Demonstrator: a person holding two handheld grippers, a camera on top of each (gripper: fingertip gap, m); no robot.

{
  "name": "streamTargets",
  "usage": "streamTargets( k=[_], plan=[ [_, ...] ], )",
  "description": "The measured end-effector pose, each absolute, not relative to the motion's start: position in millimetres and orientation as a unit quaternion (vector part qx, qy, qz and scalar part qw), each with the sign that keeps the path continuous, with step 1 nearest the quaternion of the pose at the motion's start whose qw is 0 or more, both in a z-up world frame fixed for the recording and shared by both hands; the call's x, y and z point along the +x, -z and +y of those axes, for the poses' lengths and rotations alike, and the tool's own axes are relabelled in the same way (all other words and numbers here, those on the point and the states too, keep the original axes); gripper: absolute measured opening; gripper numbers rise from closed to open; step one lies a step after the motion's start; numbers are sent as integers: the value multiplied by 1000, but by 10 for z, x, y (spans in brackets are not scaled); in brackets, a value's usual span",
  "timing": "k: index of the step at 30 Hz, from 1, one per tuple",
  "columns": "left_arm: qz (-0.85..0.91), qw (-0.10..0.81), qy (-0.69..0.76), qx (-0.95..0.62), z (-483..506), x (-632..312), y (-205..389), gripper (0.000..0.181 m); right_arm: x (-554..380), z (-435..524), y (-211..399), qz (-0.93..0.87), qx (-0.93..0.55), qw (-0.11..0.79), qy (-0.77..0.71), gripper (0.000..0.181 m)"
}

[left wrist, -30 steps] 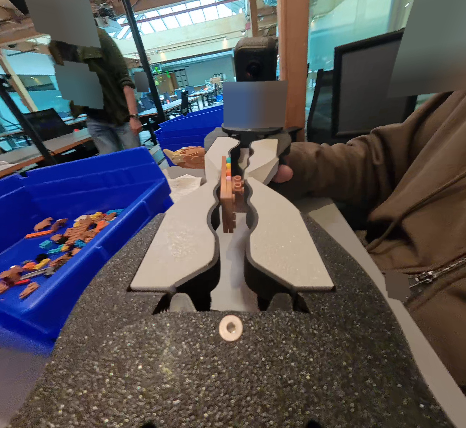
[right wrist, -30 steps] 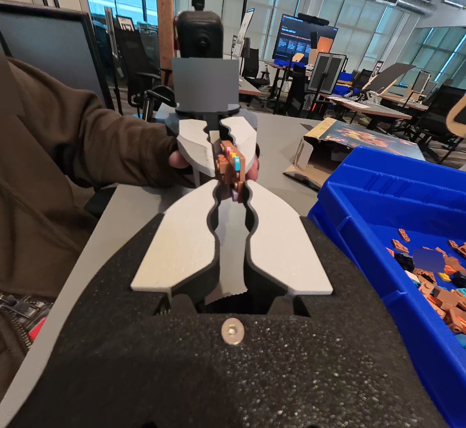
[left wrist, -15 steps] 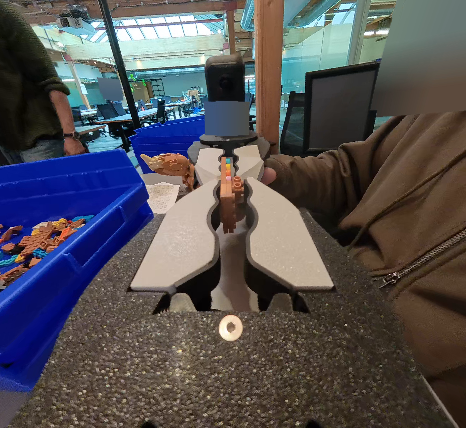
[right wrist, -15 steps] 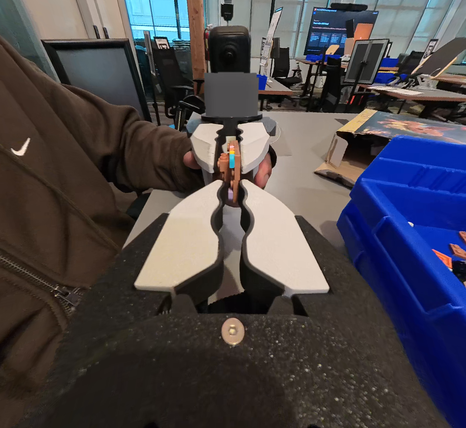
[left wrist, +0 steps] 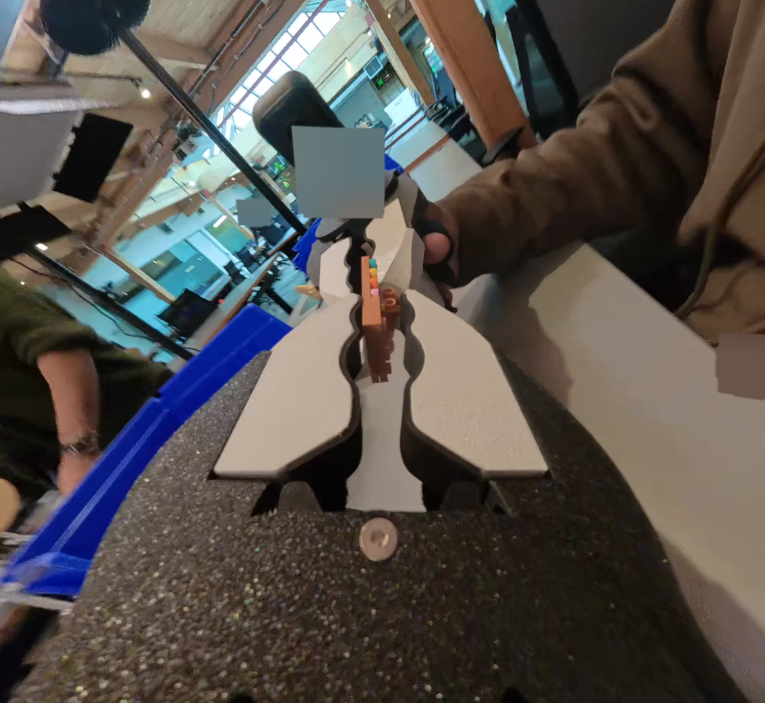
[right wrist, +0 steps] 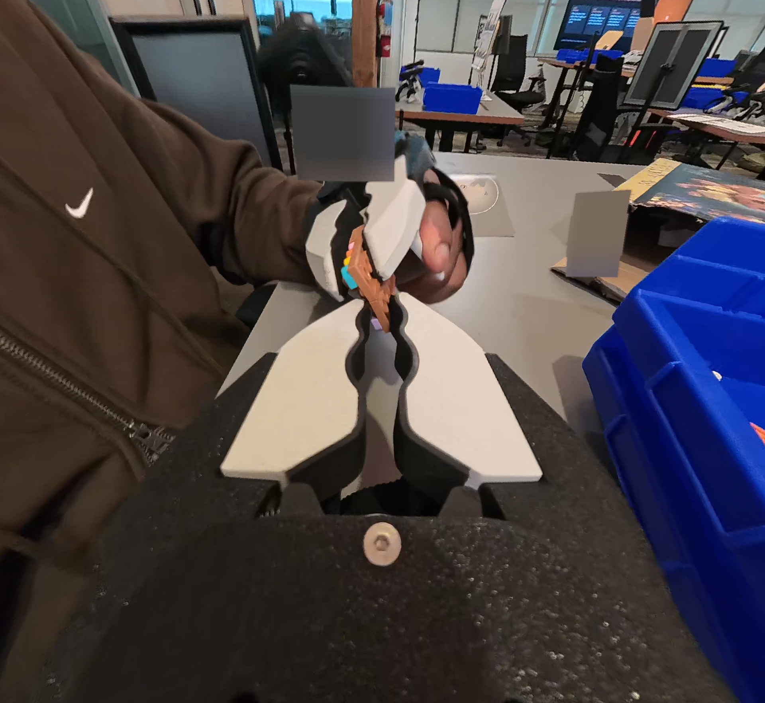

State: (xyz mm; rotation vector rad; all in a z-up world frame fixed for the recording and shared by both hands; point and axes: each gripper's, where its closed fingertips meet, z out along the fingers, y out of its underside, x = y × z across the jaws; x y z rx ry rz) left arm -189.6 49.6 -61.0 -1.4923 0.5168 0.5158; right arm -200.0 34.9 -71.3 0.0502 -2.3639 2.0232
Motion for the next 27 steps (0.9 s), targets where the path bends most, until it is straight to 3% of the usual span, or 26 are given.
streamTargets(
  k=[7, 27],
  plan=[
    [318, 600, -364, -637, 510, -1832, 689, 18, -1935, 361, 773, -771, 41, 11, -635, 10],
    [452, 462, -477, -595, 594, -1797, 1139, 18, -1854, 476, 1218, -819, 74, -60, -566, 11]
  ],
)
